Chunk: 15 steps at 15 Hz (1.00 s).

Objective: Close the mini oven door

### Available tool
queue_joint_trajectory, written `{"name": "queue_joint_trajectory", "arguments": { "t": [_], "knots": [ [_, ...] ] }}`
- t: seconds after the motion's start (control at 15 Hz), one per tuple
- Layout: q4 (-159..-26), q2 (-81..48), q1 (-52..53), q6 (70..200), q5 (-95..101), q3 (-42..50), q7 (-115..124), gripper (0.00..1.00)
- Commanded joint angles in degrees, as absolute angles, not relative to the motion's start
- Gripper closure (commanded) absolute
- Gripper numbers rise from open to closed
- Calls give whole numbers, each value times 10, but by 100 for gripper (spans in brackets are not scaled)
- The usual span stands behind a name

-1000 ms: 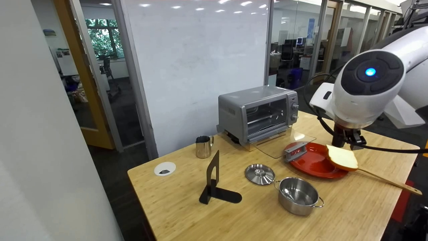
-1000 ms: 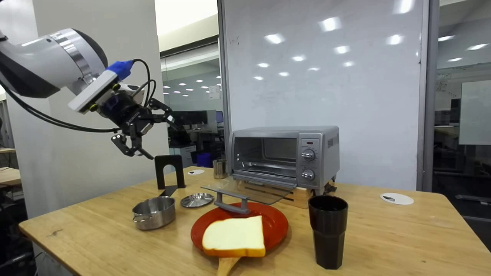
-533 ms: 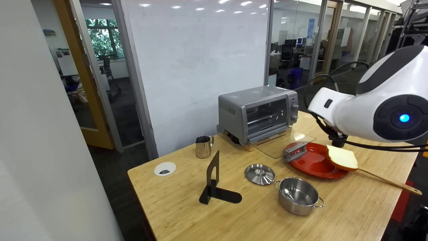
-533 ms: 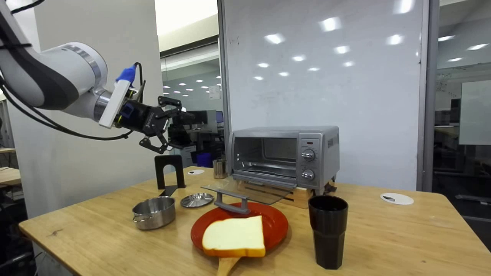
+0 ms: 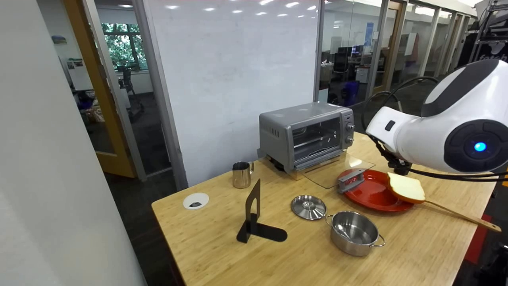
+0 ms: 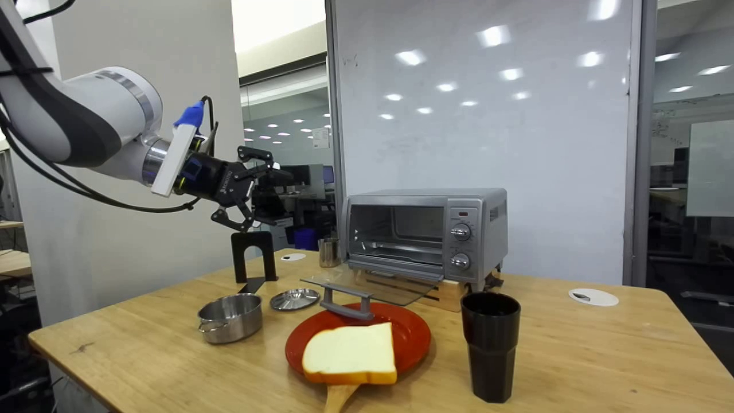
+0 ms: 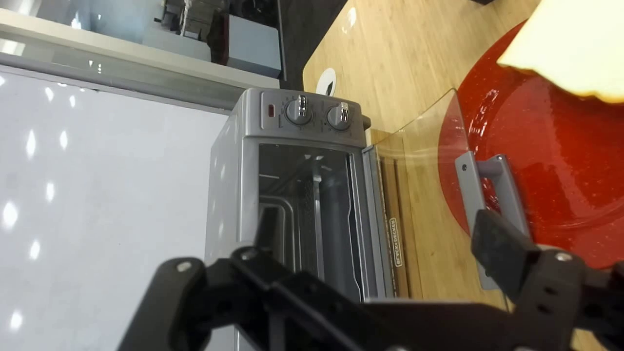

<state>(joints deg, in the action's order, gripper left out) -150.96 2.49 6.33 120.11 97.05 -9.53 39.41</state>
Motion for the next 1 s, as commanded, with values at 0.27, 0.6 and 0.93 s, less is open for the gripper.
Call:
{"name": "queue_joint_trajectory", "arguments": {
  "t": [0.27,0.6,0.93],
  "knots": [
    [-1505,-5,67,1213,1006,-84,436,0],
    [-1486,-80,58,1230,1072,-78,514,0],
    [-1456,-141,46,1252,1147,-74,564,0]
  ]
}}
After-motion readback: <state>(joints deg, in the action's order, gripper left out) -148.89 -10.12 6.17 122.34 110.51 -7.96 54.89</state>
